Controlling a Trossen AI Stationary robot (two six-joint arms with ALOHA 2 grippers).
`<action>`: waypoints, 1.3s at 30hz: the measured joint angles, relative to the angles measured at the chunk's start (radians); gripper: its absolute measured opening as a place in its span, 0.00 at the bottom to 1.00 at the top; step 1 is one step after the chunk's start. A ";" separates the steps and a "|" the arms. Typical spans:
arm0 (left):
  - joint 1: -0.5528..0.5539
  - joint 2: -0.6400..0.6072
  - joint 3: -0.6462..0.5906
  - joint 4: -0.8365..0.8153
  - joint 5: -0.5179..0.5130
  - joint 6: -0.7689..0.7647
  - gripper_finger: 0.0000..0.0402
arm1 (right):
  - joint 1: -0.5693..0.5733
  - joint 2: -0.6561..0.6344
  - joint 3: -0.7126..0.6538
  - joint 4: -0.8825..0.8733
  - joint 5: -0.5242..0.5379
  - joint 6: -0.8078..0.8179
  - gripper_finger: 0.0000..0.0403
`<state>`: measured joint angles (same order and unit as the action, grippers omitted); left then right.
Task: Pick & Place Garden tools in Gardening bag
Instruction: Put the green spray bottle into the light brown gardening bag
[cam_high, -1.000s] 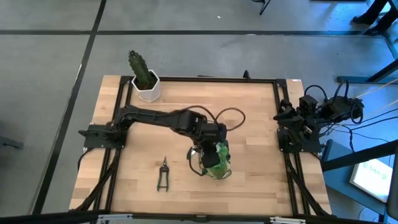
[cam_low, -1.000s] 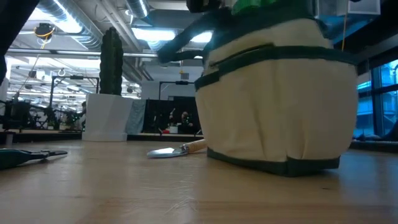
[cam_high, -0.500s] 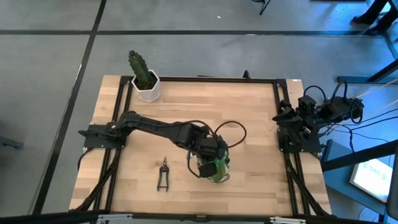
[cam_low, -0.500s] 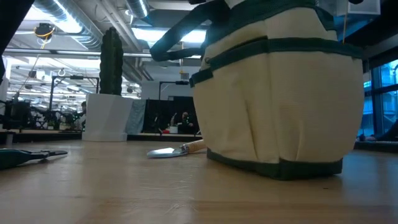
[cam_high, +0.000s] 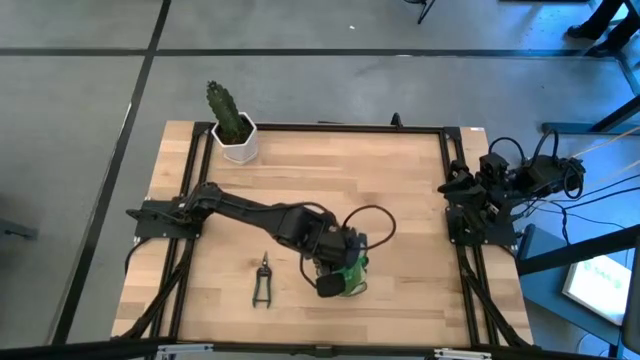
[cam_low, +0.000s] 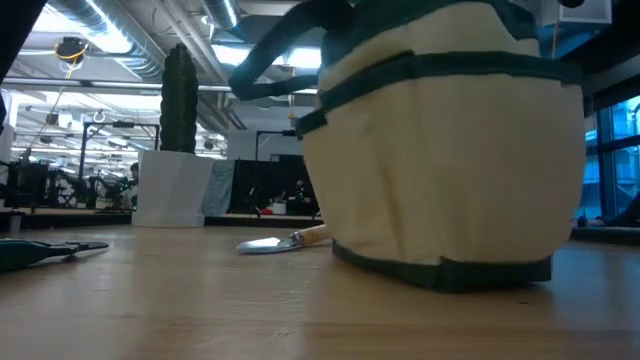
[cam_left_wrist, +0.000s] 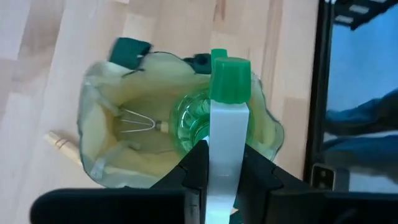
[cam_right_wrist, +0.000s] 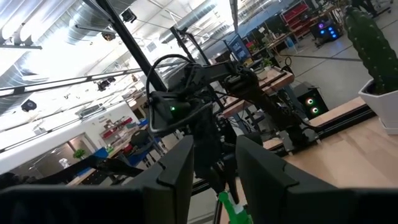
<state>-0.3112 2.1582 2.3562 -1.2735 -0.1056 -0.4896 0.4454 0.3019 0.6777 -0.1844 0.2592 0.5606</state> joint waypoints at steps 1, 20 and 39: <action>-0.003 0.000 0.000 -0.010 -0.005 0.014 0.11 | 0.000 0.000 0.000 0.000 0.001 0.000 0.31; 0.055 0.000 0.000 -0.146 -0.061 0.128 0.11 | 0.000 0.000 0.000 0.001 0.084 -0.019 0.31; 0.231 0.000 0.000 -0.259 -0.073 0.098 0.11 | 0.000 0.000 0.000 -0.018 0.078 -0.009 0.31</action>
<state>-0.0799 2.1582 2.3562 -1.5321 -0.1791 -0.3918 0.4450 0.3016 0.6777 -0.2029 0.3368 0.5514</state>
